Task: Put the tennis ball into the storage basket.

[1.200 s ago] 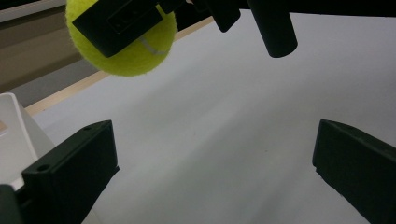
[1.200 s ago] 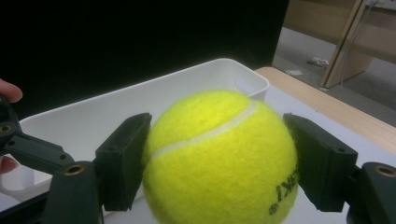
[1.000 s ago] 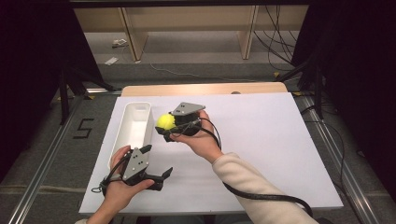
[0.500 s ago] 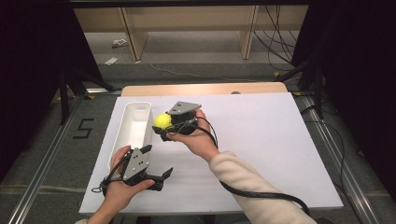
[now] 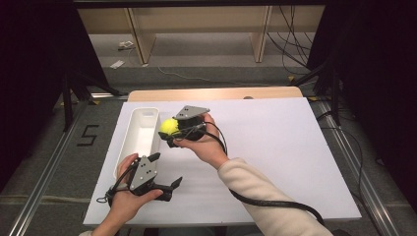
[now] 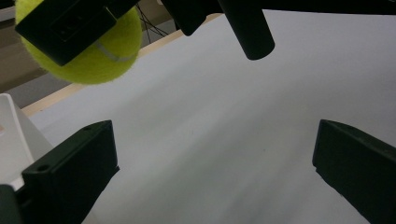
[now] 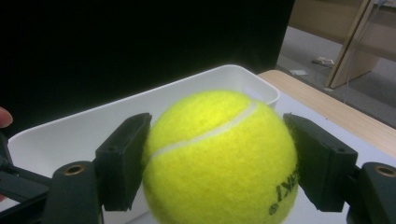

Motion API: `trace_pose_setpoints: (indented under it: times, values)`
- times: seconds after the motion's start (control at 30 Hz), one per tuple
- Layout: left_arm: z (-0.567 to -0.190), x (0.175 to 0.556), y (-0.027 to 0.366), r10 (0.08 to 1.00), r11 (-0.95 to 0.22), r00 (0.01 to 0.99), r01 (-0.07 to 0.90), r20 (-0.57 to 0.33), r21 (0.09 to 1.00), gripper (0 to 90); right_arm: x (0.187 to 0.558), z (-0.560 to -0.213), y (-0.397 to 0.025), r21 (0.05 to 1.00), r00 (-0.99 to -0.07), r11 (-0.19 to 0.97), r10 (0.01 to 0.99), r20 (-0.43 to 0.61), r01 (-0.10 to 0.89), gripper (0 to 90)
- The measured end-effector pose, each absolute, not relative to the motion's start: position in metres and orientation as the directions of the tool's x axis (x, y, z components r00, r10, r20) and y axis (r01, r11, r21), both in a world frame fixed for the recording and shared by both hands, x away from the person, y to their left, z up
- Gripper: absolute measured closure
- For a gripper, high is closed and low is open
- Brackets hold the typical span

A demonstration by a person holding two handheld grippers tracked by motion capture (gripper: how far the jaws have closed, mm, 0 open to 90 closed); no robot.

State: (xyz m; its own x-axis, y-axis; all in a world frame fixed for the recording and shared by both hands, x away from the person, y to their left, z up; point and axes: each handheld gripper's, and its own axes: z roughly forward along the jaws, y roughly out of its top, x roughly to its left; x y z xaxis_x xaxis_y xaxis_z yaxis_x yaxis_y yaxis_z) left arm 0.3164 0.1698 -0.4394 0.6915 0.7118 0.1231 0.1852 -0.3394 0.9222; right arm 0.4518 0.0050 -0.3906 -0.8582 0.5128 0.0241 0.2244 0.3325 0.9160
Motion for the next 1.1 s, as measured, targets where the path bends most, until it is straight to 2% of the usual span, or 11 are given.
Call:
trace_pose_setpoints:
  times: [1.1]
  values:
    - [-0.439,0.316,0.17,0.708,-0.346,0.695,0.182,0.128,0.92,0.0,0.456,-0.385,0.028,0.912,-0.869,0.346,0.494,0.024,0.222,27.2]
